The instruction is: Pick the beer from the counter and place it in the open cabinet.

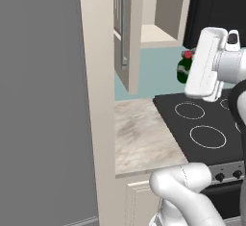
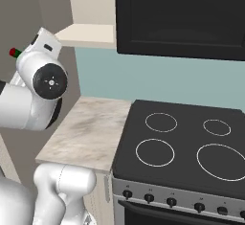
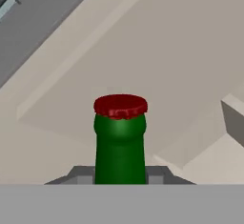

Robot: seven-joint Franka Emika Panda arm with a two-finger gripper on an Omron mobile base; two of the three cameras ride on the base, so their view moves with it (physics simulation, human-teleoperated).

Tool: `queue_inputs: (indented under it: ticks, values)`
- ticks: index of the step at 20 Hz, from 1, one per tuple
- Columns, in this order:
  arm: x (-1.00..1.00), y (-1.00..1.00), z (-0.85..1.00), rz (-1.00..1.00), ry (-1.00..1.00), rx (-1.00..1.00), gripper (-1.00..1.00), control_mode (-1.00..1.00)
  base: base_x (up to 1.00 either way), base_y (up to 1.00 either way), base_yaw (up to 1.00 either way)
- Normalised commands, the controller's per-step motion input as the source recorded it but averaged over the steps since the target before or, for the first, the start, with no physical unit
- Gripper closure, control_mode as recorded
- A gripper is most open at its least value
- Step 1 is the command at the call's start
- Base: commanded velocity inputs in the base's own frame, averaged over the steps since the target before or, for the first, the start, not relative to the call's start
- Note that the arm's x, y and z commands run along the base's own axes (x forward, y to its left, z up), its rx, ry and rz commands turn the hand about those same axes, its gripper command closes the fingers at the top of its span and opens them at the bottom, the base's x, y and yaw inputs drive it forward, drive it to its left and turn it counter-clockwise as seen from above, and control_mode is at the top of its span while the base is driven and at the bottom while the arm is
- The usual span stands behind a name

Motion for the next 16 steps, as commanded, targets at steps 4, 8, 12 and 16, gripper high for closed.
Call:
queue_inputs:
  ticks: [4,8,12,16]
  values:
    - [0.28,-0.09,0.36,-0.1,-0.02,0.05,1.0,-1.0,0.0,0.0,0.0]
    - [0.34,-0.23,0.23,-0.05,0.0,0.08,1.0,-1.0,0.0,0.0,0.0]
    - [0.44,-0.09,0.17,-0.05,0.0,0.09,1.0,-1.0,0.0,0.0,0.0]
    - [0.46,0.0,0.06,-0.07,0.0,0.1,1.0,-1.0,0.0,0.0,0.0]
